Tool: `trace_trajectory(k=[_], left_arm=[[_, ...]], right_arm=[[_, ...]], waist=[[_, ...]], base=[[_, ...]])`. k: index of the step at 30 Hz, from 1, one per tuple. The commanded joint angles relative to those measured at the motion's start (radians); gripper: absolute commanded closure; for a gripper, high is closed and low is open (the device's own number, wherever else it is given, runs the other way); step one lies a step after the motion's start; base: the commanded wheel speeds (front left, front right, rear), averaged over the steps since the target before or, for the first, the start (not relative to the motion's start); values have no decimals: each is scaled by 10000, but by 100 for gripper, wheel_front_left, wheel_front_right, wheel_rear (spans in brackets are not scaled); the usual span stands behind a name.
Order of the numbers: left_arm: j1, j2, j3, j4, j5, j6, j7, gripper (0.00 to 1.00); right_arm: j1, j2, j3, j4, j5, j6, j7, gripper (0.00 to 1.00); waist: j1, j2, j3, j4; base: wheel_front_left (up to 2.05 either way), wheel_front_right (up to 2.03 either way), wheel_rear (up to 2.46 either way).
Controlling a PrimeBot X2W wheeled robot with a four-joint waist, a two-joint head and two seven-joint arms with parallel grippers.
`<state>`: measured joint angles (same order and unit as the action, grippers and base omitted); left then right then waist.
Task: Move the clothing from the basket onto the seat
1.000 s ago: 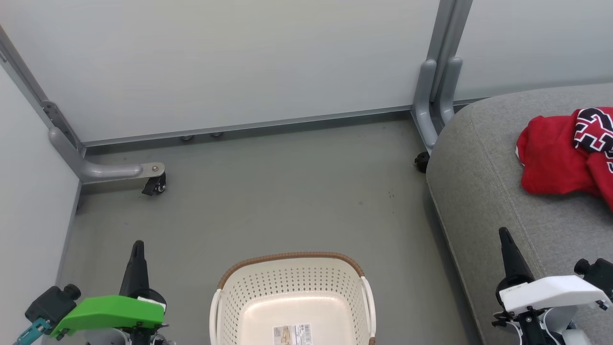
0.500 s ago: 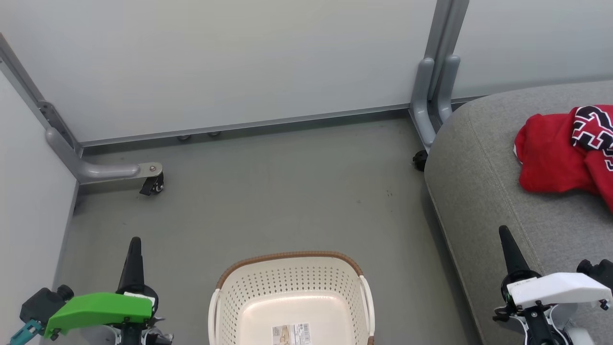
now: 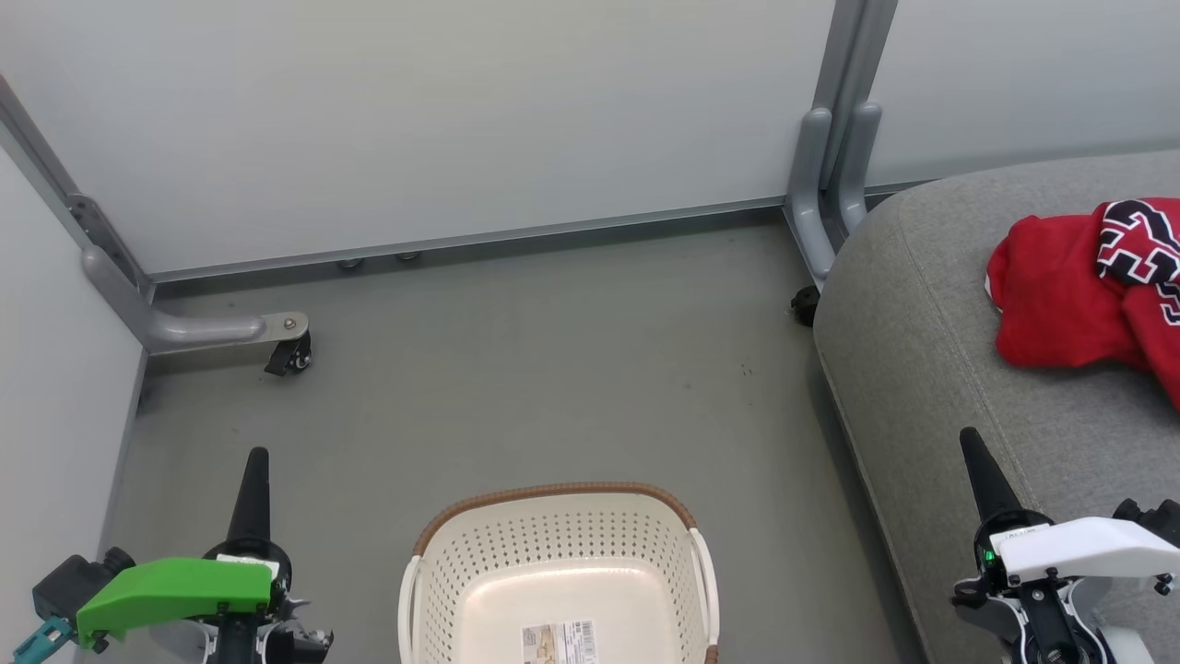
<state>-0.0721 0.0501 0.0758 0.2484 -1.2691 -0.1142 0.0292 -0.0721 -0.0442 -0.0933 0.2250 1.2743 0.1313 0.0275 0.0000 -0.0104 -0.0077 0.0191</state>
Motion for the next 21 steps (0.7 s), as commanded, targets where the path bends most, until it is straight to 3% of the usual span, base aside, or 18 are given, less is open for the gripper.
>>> trace_trajectory(k=[1,21], left_arm=[[-233,15,65,-81,-267,-52,57,100],[-357,10,244,-61,-1918,-115,485,100]], right_arm=[[-171,-67,-50,-20,252,-6,86,100],[-285,-78,-139,100,1886,-7,506,100]], waist=[[0,69,4,-6],[0,86,53,-93]], base=[[0,0,0],[0,0,0]])
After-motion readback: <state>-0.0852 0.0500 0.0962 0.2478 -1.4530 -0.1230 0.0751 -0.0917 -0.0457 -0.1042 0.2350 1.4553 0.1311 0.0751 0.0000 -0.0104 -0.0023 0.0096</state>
